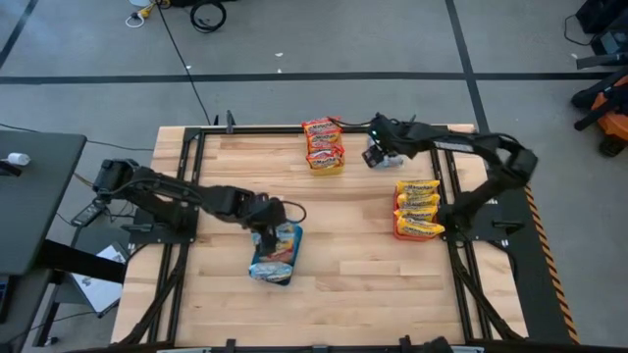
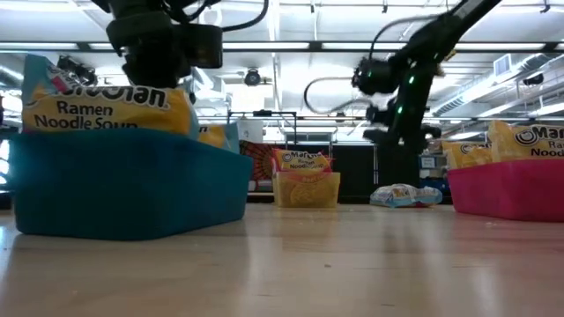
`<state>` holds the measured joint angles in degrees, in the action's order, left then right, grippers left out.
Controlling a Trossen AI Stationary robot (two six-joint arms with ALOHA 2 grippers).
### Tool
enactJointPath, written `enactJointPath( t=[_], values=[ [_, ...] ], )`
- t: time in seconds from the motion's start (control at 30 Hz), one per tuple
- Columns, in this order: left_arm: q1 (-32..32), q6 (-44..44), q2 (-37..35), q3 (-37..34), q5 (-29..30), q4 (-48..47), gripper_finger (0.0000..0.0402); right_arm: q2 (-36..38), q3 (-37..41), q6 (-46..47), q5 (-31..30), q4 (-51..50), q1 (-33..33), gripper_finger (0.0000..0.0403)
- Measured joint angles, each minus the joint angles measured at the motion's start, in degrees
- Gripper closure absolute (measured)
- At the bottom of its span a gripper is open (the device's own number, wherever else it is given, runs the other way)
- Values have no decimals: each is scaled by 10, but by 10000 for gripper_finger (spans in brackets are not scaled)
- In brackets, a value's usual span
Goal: Sort Maruchan noodles
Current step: Put the blue noodle pack into the blue bin
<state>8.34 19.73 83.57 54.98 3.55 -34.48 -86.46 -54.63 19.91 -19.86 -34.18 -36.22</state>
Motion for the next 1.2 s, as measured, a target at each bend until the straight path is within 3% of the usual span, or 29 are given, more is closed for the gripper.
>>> enactJointPath(
  t=[0.37,0.57,0.73,0.93,1.2],
  values=[
    [-24,6,0,1,-1,2,99,-127,-3,37,-18,46,-24,166],
    [-35,10,-28,1,3,-22,99,-120,-2,37,-25,53,-26,210],
    [-41,20,-99,13,4,-51,99,-96,1,40,-6,46,-27,274],
    [-58,-25,-170,50,26,-60,99,-74,0,30,62,40,-29,387],
    [-85,-119,-204,84,124,-14,99,59,1,31,301,7,-9,398]
  ],
)
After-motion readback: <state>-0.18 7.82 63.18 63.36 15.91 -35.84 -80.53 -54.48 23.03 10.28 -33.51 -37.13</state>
